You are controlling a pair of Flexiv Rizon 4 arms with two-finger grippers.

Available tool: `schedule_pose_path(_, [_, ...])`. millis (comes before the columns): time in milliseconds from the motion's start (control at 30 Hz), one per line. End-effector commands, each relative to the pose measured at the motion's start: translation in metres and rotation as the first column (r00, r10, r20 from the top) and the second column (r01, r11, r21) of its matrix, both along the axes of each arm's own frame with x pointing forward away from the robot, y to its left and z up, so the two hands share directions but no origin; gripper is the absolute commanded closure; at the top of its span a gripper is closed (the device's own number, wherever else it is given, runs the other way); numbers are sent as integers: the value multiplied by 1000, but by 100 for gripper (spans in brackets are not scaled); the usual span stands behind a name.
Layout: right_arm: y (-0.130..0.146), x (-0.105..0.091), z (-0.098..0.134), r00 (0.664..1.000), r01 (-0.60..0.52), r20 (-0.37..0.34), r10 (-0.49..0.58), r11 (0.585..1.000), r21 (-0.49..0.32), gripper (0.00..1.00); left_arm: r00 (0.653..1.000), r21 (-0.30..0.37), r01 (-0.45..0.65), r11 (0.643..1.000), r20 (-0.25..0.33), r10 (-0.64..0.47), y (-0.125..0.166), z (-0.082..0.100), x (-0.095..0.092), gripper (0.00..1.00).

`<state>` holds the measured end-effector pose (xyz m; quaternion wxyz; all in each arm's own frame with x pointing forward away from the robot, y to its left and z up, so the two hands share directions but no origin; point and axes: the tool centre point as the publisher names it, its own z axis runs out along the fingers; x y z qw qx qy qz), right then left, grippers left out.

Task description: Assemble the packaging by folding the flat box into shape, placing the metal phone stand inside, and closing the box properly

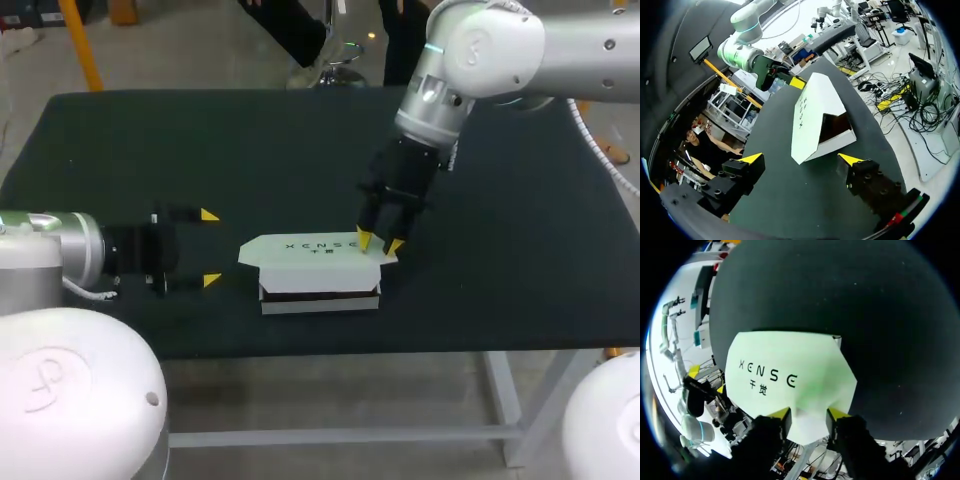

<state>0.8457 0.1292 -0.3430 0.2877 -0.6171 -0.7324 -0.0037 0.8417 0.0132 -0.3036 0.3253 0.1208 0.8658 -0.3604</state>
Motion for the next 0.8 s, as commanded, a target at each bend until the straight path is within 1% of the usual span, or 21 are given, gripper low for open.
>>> schedule_pose_path(33, [-2,-2,-2,1000,3,1,-3,1000,4,50,995,109,-7,994,-95,18,-5,7,2,0])
schedule_pose_path(300, [-3,-3,-5,1000,11,1,-11,1000,3,50,995,109,-7,994,-95,18,-5,7,2,0])
schedule_pose_path(367, [-4,-3,-5,1000,12,1,-12,1000,3,50,990,102,-11,995,-141,25,-10,8,8,0])
schedule_pose_path(400, [-4,-3,-5,1000,13,2,-13,1000,3,50,976,92,5,996,-216,15,-15,9,12,0])
schedule_pose_path(467, [-4,-3,-6,1000,15,1,-15,1000,3,51,957,72,-23,997,-288,43,-20,15,17,0])
schedule_pose_path(500, [-4,-3,-6,1000,17,2,-17,1000,2,51,926,52,-55,997,-372,71,-23,20,21,0])
schedule_pose_path(533, [-4,-3,-6,1000,18,2,-18,1000,1,51,896,59,-100,993,-429,116,-25,24,25,0])
schedule_pose_path(567, [-4,-3,-6,1000,19,2,-19,1000,0,51,848,78,-162,984,-499,179,-28,28,30,0])
schedule_pose_path(600, [-4,-3,-7,1000,19,2,-19,1000,-1,51,802,95,-203,974,-555,221,-29,31,35,0])
schedule_pose_path(633, [-4,-3,-7,1000,19,2,-19,1000,-1,51,722,146,-289,946,-616,315,-31,33,42,0])
schedule_pose_path(667, [-4,-3,-7,1000,19,3,-19,1000,-3,51,693,222,-428,876,-542,476,-33,31,45,0])
schedule_pose_path(800, [-4,-3,-7,1000,19,5,-19,1000,-4,51,693,222,-428,876,-542,476,-33,31,45,0])
